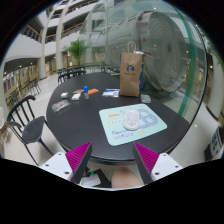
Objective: Arrange mouse
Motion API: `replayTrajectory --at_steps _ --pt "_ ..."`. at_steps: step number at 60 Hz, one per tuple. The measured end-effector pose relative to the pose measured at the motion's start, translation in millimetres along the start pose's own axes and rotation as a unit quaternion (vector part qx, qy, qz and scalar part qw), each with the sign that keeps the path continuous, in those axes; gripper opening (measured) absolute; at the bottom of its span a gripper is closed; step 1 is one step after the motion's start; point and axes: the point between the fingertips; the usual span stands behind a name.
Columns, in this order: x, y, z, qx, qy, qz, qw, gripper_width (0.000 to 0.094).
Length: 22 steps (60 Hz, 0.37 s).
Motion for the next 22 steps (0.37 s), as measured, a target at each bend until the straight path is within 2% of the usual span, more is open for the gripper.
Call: replayTrajectory --at_steps 22 --pt "36 -16 -16 -0.031 -0.023 0.002 0.999 0.0844"
Point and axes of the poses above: the point between the fingertips, and its own axes, seen from behind it with the camera up: x to the left, z down, y forward, the way the camera looks, and after that the axes turned 13 degrees about -z, right-handed
